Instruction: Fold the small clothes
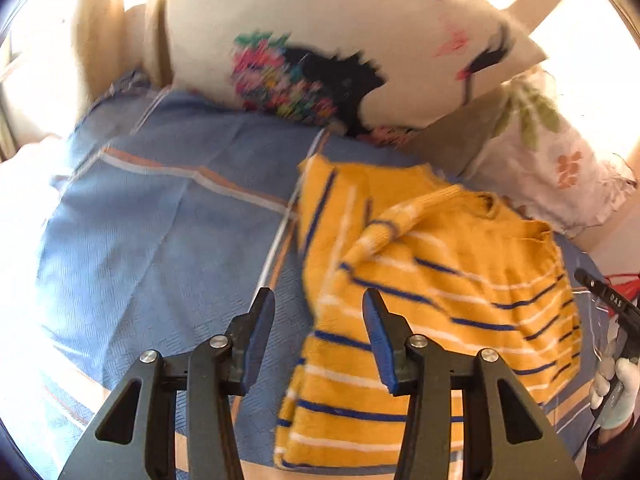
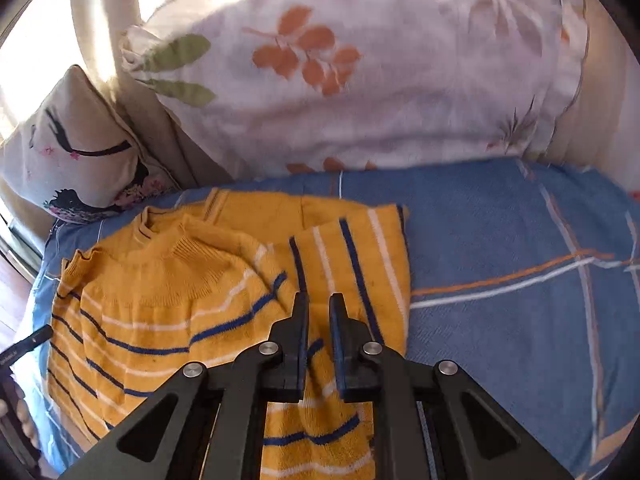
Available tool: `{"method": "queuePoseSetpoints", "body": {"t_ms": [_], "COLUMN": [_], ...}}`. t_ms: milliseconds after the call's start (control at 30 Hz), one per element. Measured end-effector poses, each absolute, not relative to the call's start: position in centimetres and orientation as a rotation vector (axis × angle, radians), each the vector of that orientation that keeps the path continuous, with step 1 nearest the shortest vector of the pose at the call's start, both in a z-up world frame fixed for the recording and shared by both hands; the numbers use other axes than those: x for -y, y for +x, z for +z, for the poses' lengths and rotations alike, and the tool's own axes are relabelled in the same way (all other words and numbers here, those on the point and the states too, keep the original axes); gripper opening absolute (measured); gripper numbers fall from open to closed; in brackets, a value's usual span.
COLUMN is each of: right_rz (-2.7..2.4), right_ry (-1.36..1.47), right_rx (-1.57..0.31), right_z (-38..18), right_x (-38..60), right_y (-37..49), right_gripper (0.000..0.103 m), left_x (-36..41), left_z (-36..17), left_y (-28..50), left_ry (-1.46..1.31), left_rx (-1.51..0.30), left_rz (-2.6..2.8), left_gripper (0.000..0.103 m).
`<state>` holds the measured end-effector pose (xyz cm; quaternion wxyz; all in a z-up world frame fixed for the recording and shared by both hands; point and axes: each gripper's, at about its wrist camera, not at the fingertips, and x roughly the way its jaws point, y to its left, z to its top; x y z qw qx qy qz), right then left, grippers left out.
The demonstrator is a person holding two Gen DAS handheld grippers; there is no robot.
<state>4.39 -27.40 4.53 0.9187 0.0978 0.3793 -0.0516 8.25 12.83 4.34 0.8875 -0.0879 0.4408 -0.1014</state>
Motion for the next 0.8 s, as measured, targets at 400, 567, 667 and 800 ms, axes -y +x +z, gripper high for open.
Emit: {"method": "queuePoseSetpoints", "body": {"t_ms": [400,567,667,800], "right_rz": [0.152,-0.05,-0.072,-0.064], "right_ry": [0.287,0.329,0.347,0.271], "right_rx": [-0.905,-0.884,-0.887,-0.799], "right_z": [1.2,0.2,0.1,3.1], "right_x": [21.8,26.0,27.3,26.5], "right_y": [12.5,15.3,15.4,12.4], "right_gripper": [0.039,0.036,0.035,0.036], "left_x": [-8.3,-10.7,-12.2,-14.7], "left_z": [1.3,0.6,2.0,4.5], "left_y": [17.3,19.5,18.5,15.8], "left_ry": [-0.314,-0.459,-0.46,-0.394], "left_rx": [-1.005,-1.044,-1.01,-0.944], "left_rz": [-0.314,-0.33,-0.341,-0.294], "left_gripper": [0.048,0.047,0.047,0.047]}}
